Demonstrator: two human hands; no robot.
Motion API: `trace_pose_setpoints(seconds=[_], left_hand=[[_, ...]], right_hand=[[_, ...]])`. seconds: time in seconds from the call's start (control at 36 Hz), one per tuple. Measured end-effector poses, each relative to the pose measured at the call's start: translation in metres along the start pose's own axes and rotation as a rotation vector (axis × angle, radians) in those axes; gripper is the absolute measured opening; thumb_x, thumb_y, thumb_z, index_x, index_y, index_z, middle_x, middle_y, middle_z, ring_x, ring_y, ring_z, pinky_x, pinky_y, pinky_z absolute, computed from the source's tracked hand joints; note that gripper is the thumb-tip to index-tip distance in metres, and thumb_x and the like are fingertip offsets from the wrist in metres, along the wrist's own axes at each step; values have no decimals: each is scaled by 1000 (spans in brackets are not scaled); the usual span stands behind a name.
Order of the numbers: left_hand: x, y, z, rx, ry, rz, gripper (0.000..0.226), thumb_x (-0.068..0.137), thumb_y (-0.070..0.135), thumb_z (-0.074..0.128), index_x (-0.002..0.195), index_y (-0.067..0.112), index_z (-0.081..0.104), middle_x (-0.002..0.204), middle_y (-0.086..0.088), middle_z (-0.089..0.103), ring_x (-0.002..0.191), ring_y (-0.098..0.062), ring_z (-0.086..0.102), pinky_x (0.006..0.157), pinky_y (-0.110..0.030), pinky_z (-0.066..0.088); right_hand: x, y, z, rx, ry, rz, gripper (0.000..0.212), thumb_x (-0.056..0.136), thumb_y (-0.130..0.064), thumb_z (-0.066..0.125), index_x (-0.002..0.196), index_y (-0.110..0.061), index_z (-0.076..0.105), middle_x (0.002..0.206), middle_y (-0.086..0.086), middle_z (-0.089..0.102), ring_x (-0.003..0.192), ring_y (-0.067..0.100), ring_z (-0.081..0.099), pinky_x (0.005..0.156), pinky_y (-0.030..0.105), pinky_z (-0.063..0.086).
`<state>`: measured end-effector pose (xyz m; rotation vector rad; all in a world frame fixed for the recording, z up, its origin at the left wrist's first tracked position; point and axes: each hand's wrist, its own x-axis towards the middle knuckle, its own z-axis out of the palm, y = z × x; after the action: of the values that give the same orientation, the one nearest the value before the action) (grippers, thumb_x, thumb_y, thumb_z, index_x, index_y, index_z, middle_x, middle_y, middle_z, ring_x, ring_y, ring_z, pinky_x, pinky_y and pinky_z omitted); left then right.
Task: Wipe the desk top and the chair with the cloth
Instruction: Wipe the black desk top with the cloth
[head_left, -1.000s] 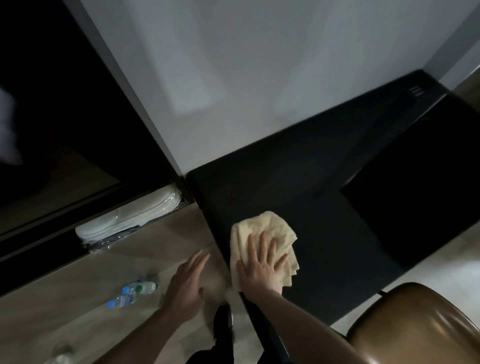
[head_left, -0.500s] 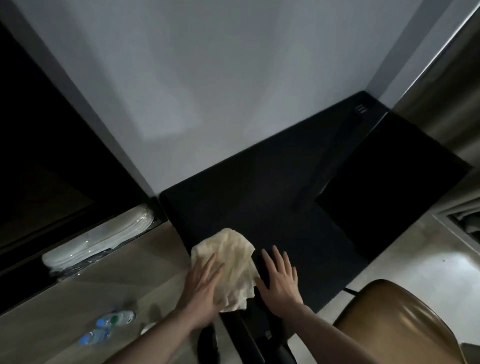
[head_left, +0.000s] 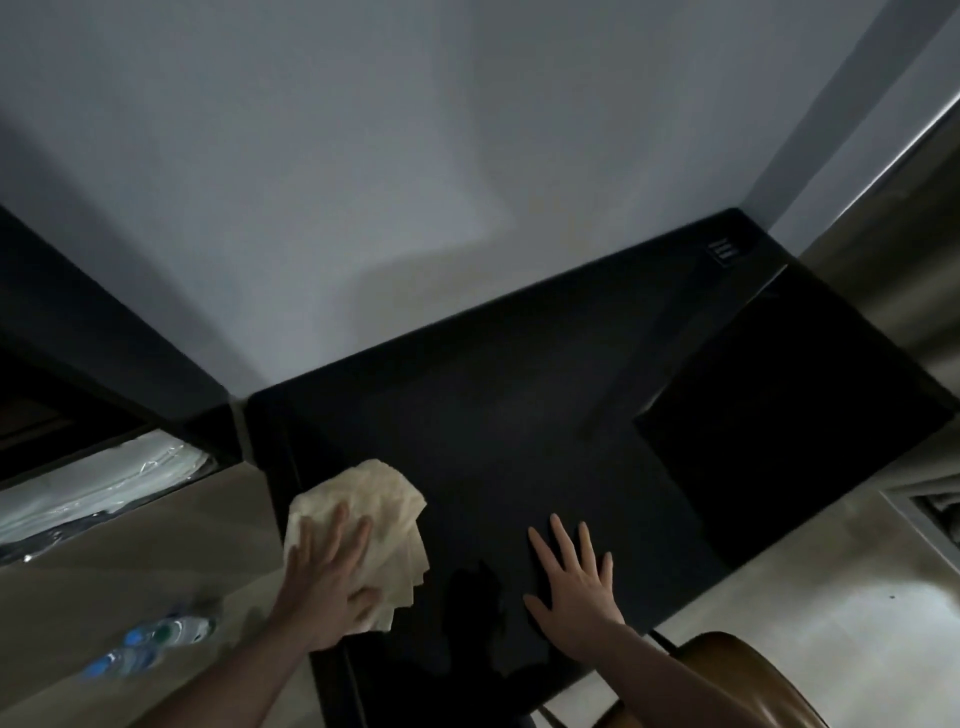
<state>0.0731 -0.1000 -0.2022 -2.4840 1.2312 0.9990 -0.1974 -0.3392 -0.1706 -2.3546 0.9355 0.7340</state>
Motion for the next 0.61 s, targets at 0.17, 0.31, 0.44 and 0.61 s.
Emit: trace_pose_setpoints(seconds=[0.17, 0.31, 0.44, 0.61], left_hand=[[9, 35, -30, -92, -66, -142, 103, 95, 65, 45, 150, 30, -35, 154, 0, -47, 143, -51, -32, 123, -58, 2], [-15, 48, -41, -135, -87, -156, 95, 103, 55, 38, 147, 14, -36, 151, -8, -46, 135, -36, -40, 123, -55, -7], [-41, 57, -31, -51, -81, -166, 86, 106, 54, 26, 135, 3, -36, 146, -9, -46, 137, -33, -38, 122, -55, -7], [-22, 8, -5, 104, 60, -38, 103, 79, 85, 0, 162, 25, 10, 168, -4, 10, 155, -30, 6, 120, -56, 18]], right_hand=[[2, 3, -1, -32, -30, -24, 86, 100, -54, 43, 156, -39, -22, 161, -4, -37, 148, 36, -32, 119, 65, -8], [-2, -4, -6, -22, -53, -9, 87, 101, -53, 45, 158, -36, -18, 162, -3, -34, 148, 36, -31, 120, 64, -5], [-10, -7, -13, -7, -54, -13, 83, 101, -49, 47, 160, -35, -9, 166, -3, -26, 152, 35, -23, 123, 59, 1], [-15, -3, -16, -13, -34, -4, 84, 100, -49, 49, 161, -35, -7, 166, -4, -24, 153, 33, -21, 124, 57, 1]])
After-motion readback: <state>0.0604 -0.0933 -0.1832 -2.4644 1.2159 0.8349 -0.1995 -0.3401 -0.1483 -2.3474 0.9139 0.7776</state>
